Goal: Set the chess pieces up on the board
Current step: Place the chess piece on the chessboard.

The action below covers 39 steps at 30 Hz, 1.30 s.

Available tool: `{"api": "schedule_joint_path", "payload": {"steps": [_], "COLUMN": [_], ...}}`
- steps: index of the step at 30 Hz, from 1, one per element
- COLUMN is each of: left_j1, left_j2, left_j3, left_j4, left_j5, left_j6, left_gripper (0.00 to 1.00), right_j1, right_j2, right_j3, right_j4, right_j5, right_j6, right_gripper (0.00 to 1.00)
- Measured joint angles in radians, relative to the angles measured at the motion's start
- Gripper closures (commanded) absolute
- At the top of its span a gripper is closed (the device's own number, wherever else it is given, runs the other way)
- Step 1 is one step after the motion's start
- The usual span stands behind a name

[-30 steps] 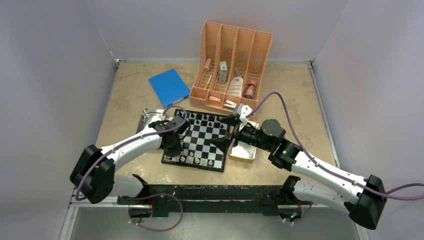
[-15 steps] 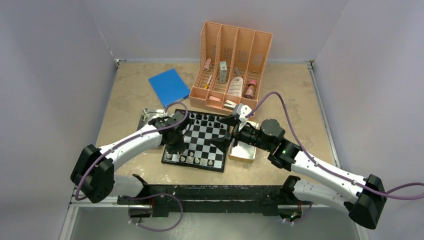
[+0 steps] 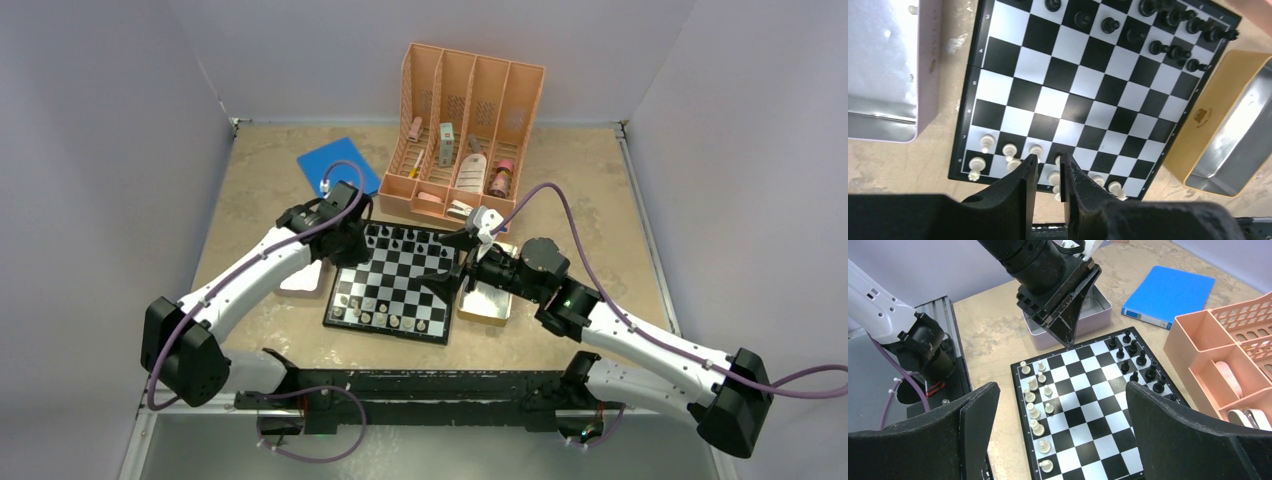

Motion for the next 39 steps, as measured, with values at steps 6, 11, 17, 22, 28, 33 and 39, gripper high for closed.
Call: {"api": "schedule_joint_path", "payload": {"steps": [6, 11, 17, 22, 28, 33, 39], "left_j1": [0.011, 0.011, 0.011, 0.011, 0.011, 0.011, 0.011], "left_j2": [-0.039, -0.107, -0.074, -0.034, -0.016, 0.005, 0.011], "left_j3": [-0.042, -0.156, -0.233, -0.255, -0.261, -0.261, -0.262], "left_j4": [-0.051, -0.050, -0.033, 0.009, 0.036, 0.039, 0.038], "left_j5": [0.037, 0.100, 0.134, 0.143, 0.133, 0.114, 0.097], "left_j6": [0.018, 0.016, 0.014, 0.015, 0.018, 0.018, 0.017], "left_gripper": [0.79, 0.79, 0.79, 0.79, 0.80, 0.82, 0.85], "right_j1": [0.000, 0.000, 0.000, 0.000, 0.000, 0.000, 0.000], "right_j2": [0.000, 0.001, 0.003, 0.003, 0.003, 0.003, 0.003], "right_j3": [0.000, 0.000, 0.000, 0.000, 0.000, 0.000, 0.000], "right_j4": [0.000, 0.000, 0.000, 0.000, 0.000, 0.000, 0.000], "right_j5": [0.003, 0.002, 0.002, 0.002, 0.002, 0.002, 0.002], "right_j6": [0.000, 0.000, 0.000, 0.000, 0.000, 0.000, 0.000], "right_gripper": [0.01, 0.01, 0.01, 0.01, 0.01, 0.01, 0.01]}}
